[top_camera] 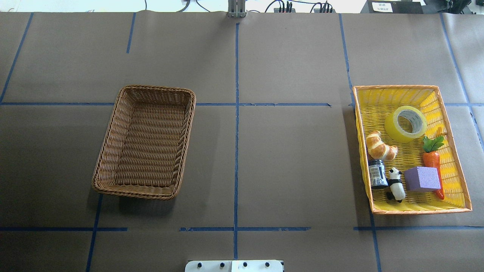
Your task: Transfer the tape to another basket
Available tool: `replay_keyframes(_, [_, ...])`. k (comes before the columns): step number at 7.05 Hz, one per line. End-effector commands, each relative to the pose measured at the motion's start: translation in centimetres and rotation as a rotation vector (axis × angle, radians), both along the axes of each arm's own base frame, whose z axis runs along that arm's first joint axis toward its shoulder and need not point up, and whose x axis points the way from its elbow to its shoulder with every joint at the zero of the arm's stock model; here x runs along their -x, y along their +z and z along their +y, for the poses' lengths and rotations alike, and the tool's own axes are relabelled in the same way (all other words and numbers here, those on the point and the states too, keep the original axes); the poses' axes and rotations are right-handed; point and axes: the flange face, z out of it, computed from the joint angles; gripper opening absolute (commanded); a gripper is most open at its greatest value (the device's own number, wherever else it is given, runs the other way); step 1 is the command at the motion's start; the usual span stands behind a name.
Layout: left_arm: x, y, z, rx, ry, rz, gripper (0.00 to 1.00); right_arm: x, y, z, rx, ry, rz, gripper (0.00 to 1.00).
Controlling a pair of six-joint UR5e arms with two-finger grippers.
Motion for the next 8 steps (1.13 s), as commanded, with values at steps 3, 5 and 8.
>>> replay_keyframes(3, [-0.06, -0.86, -0.14, -0.013, 0.001, -0.002, 1.00, -0.05, -0.29, 0.19, -0.005, 0.005, -0.001, 1.00])
replay_keyframes(5, [-0.05, -0.36, 0.00, -0.005, 0.002, -0.003, 1.00, -0.04, 0.02, 0.21, 0.004, 0.006, -0.002, 1.00])
replay_keyframes(8, [-0.06, -0.09, 0.07, 0.000, 0.001, -0.002, 1.00, 0.19, -0.53, -0.17, -0.008, -0.001, -0.031, 1.00])
